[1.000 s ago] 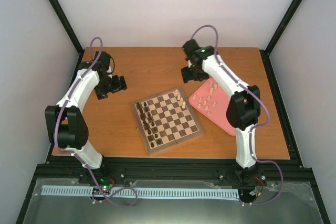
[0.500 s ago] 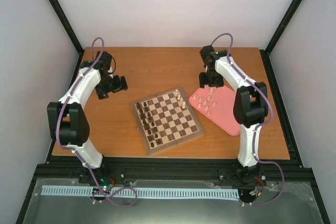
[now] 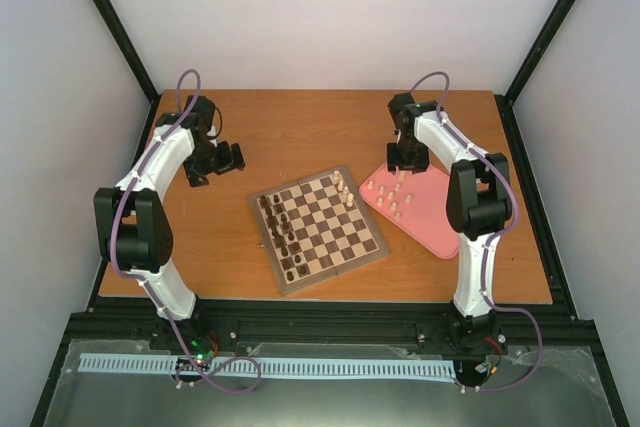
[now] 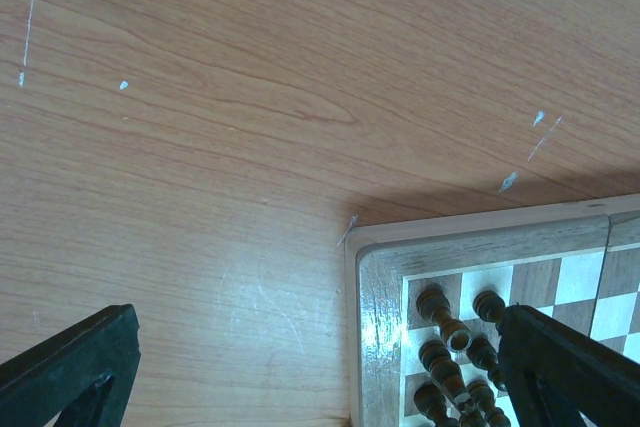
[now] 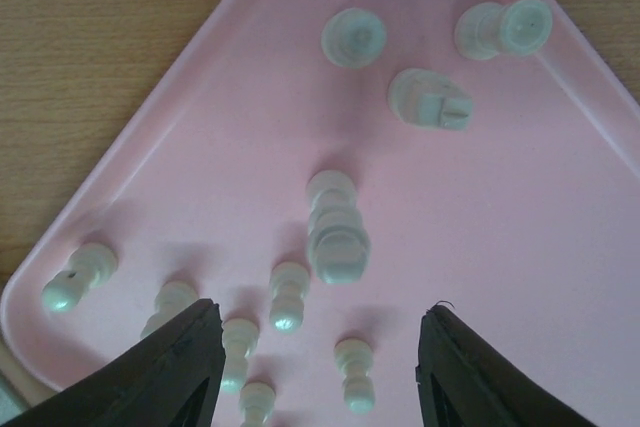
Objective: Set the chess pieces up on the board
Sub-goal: Pick up the chess piece from the storage box.
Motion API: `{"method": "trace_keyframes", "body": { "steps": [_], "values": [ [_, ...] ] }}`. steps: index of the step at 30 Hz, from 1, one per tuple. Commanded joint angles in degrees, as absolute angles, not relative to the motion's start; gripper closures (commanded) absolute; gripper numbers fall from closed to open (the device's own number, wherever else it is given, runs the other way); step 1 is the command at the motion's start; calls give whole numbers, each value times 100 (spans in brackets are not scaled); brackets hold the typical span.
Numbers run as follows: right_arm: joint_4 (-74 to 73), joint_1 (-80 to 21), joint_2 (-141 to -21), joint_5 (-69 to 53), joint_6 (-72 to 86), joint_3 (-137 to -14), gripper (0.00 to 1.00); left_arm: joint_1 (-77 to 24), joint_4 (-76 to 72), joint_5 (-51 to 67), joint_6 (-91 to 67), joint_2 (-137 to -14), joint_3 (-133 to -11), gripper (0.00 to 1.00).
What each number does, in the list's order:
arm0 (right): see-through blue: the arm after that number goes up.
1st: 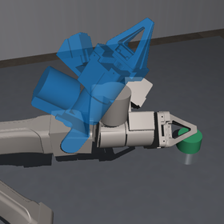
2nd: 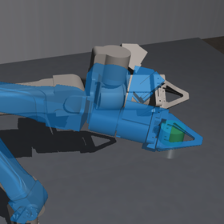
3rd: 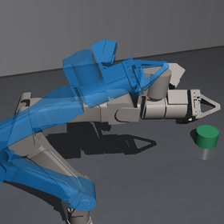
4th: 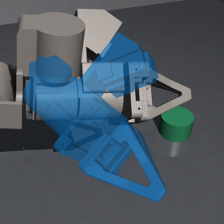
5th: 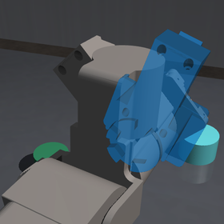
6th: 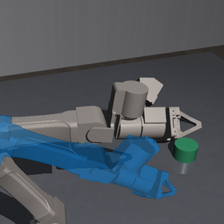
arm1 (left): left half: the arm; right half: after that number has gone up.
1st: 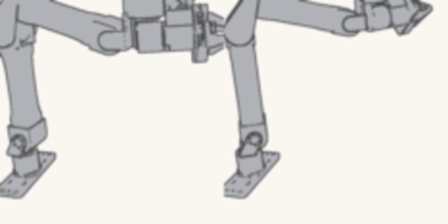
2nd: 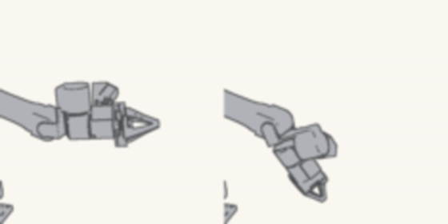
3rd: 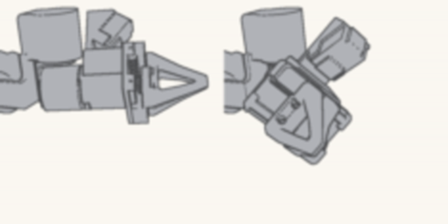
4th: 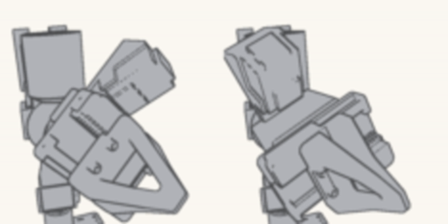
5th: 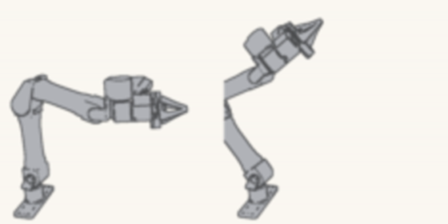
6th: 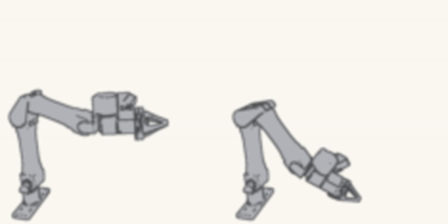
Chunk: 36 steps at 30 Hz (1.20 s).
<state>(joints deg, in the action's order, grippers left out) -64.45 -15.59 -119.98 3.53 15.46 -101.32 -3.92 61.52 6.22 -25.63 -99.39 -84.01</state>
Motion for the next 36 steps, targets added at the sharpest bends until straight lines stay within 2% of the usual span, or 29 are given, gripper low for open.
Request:
{"method": "trace_keyframes", "body": {
  "steps": [1,22,27,32,36],
  "values": [
    [-6312,-1453,-12283,260,1506,-10257,48,-429,6170,650,-2535,-10033,-8657,0],
    [-6225,-1408,-12732,249,1396,-10545,64,-422,6170,610,-2645,-10064,-8614,0],
    [-6209,-1409,-12774,430,1362,-10573,72,-425,6171,590,-2654,-10044,-8605,0],
    [-6239,-1411,-12781,501,1375,-10576,87,-426,6174,598,-2670,-10033,-8604,0],
    [-6285,-1411,-12675,536,1407,-10564,91,-430,6170,598,-2659,-10003,-8618,0]
  ]
}}
